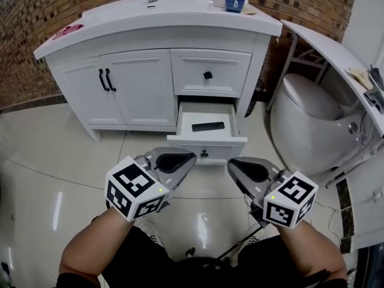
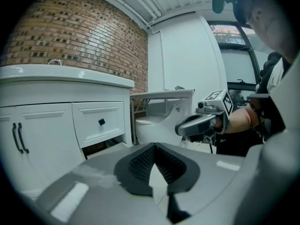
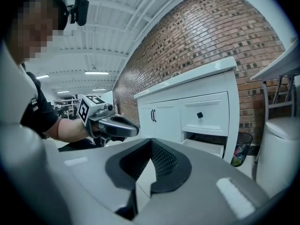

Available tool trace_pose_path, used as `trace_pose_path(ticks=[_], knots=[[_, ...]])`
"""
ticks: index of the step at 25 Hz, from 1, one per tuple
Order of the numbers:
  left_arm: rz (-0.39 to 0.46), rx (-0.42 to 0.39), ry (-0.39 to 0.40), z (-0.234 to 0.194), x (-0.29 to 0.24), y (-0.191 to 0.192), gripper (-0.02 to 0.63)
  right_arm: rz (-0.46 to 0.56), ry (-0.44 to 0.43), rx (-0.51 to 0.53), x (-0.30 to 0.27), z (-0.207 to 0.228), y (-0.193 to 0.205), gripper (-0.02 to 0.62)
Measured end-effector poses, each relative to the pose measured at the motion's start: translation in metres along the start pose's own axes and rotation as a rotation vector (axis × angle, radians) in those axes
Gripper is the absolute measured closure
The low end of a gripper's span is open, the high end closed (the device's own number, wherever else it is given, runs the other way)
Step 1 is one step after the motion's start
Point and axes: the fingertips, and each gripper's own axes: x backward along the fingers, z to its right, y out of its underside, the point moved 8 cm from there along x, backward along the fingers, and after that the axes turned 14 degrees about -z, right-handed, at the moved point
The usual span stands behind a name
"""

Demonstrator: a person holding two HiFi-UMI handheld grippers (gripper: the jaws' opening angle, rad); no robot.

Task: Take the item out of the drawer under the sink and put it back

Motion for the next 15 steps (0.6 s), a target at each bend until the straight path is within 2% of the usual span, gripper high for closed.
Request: trace_pose_path(ticks=[5,7,10,15], knots=[[0.088,0.028,0.027,0.018,0.012,0.007,0.601,0.013,-0.022,-0.066,0.009,0.002,0.004,0.594],[0.109,0.027,0.023,0.02,0.018,0.009,0.601,0.013,-0.022,-0.103,0.01,0.007,0.007,0.594],[0.13,0.068,0.033,0.015,0.022,0.013,0.601,0.019,-0.023,-0.144,0.012,0.01,0.008,0.594],[0.138,0.123,0.074,0.011,0.018,0.019,0.601,0.005,-0.021,-0.125,0.011,0.003,0.011,0.594]])
